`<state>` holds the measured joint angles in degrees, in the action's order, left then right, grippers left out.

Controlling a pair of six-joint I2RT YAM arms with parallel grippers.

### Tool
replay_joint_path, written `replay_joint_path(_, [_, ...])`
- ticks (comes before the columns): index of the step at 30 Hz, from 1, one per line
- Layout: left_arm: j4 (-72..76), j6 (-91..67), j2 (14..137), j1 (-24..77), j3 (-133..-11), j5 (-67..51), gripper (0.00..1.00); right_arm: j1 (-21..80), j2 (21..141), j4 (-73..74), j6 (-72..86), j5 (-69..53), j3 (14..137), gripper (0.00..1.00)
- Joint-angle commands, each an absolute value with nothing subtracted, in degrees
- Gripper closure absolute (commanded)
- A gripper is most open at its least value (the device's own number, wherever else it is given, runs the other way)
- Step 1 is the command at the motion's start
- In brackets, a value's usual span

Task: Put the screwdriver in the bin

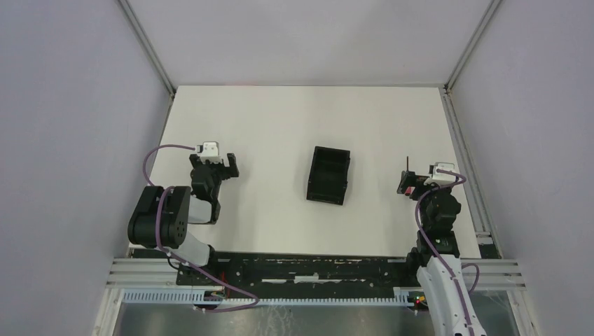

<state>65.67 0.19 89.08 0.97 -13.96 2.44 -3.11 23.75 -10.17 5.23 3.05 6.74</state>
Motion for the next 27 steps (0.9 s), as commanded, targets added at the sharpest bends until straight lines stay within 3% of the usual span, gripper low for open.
replay_joint_path(1, [67.3, -1.7, 88.2, 0.6, -14.2, 1.9, 0.00, -3.3, 24.0, -12.8, 5.7, 4.2, 7.7, 0.02])
replay_joint_path(7, [67.3, -1.7, 88.1, 0.6, -14.2, 1.9, 0.00, -3.4, 25.3, -10.4, 6.4, 3.1, 13.9, 0.02])
replay_joint_path(11, [67.3, -1.7, 88.2, 0.6, -14.2, 1.9, 0.00, -3.3, 32.0, -3.1, 6.2, 0.3, 25.8, 0.02])
replay_joint_path(20, [67.3, -1.6, 88.2, 0.6, -14.2, 1.9, 0.00, -3.4, 64.1, 35.4, 5.2, -1.4, 65.9, 0.02])
replay_joint_path(27, [67.3, -1.7, 88.2, 0.6, -14.2, 1.9, 0.00, -3.3, 82.9, 42.2, 3.4, -2.6, 68.5, 0.11])
